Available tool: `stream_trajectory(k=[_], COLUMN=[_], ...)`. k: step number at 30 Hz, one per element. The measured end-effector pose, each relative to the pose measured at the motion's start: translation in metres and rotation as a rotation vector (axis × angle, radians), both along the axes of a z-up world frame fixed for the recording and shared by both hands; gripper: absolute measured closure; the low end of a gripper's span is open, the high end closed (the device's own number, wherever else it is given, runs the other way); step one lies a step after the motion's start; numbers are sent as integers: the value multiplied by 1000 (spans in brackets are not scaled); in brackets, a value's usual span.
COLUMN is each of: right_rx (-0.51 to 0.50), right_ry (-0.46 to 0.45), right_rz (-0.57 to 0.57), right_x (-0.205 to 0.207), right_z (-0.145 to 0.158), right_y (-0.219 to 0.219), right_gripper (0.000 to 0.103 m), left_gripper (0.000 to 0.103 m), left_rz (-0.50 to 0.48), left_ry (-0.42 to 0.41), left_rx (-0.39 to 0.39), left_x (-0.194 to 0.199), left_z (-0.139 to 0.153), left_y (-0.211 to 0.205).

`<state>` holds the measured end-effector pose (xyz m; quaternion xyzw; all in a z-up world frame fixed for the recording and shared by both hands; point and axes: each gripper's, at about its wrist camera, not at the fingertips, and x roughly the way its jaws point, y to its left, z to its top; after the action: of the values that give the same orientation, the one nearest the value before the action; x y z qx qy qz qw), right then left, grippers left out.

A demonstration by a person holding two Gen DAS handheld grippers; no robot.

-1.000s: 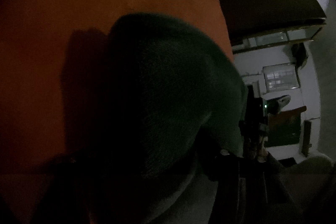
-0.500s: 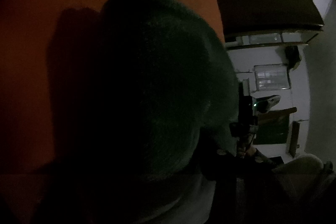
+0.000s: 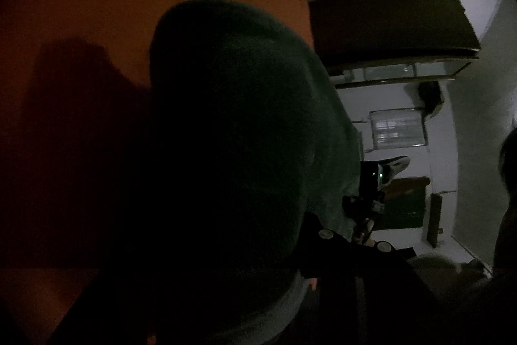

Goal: Fold clothes

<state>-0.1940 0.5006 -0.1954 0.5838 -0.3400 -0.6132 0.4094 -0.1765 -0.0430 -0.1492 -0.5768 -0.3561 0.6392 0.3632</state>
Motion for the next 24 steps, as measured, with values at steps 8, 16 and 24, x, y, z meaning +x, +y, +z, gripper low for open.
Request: stream_trajectory(k=[8,16,24], right_rx=[0,30,63], right_ry=[149,256,274], right_rz=[-42,-102,-181], right_x=[-98,-245,-326], right_z=[65,168,291], right_y=[-1,16,27], right_gripper=[62,62,62], left_gripper=[66,66,66], left_rz=[-21,12,111], left_ry=[177,280,257], left_rx=[-63,-115,-135], left_x=[-127,-269,-343], left_z=[68,176,263], left_y=[2,14,15])
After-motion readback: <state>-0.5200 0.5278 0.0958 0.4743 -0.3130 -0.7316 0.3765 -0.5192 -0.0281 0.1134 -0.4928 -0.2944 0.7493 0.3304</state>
